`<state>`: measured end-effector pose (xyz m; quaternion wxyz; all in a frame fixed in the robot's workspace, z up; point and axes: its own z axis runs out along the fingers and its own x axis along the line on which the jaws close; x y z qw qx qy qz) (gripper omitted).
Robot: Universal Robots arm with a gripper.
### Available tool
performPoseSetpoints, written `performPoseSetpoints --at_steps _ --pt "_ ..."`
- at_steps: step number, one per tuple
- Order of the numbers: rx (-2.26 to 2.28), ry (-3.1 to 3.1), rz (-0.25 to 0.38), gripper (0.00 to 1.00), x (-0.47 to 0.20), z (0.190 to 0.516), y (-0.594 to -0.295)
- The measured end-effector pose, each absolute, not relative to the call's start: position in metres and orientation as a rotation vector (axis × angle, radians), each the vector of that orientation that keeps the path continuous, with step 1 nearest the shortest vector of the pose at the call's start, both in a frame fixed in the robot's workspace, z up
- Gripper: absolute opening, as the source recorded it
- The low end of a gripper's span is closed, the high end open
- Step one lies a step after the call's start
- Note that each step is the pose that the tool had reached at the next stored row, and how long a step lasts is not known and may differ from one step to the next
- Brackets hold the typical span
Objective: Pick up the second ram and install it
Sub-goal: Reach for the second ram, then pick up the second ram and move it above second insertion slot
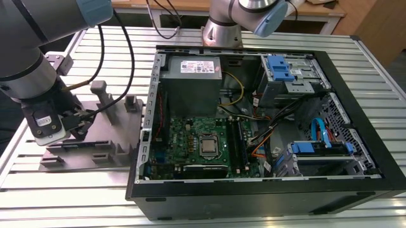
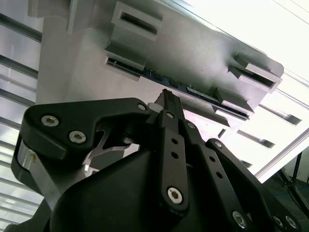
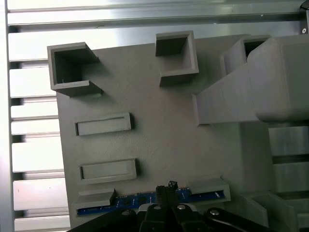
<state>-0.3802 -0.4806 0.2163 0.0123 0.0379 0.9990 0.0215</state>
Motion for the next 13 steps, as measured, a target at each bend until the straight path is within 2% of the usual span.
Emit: performPoseSetpoints --at_steps 13 --pt "0.033 3.117 0.068 0.11 -0.3803 0.2162 -0.4806"
